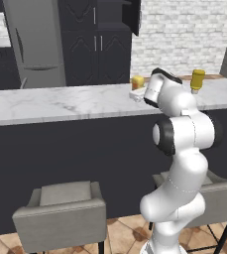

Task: The dining table condiment station is running low on mustard. Refill the condiment station by opening the cabinet and taking the mustard from the cabinet and placing it on the dining table.

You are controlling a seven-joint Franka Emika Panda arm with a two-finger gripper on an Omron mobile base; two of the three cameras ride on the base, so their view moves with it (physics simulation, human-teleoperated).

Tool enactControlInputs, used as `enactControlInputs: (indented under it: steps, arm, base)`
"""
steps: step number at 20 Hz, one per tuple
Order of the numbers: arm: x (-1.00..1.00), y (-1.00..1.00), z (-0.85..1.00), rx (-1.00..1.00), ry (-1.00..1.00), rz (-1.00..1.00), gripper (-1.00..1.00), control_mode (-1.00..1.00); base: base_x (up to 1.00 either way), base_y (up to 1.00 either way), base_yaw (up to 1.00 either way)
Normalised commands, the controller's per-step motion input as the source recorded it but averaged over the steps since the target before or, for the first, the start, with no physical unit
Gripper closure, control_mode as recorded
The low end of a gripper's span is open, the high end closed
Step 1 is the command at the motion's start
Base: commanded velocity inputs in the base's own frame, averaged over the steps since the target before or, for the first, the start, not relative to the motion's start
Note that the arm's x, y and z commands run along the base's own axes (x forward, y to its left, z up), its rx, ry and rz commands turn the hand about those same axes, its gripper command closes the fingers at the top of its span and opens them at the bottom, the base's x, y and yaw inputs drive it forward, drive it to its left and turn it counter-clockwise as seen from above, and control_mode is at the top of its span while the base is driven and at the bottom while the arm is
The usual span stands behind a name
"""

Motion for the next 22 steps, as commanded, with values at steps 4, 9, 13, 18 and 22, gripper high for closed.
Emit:
enactControlInputs:
  steps: [4,9,13,18,22]
  arm:
    - [0.05,0.0,-0.24,0.0,0.0,0.0,1.0,-1.0]
    - [0.0,0.0,-0.26,-0.02,0.0,0.0,1.0,-1.0]
    - [-0.11,0.0,-0.06,0.0,0.0,0.0,-1.0,-1.0]
    - [-0.03,0.0,0.0,0.0,0.0,0.0,-1.0,-1.0]
    - [0.0,0.0,0.0,0.0,0.0,0.0,-1.0,-1.0]
  base:
    - [0.0,0.0,0.0]
    - [0.0,0.0,0.0]
    - [0.0,0.0,0.0]
    - [0.0,0.0,0.0]
    - [0.0,0.0,0.0]
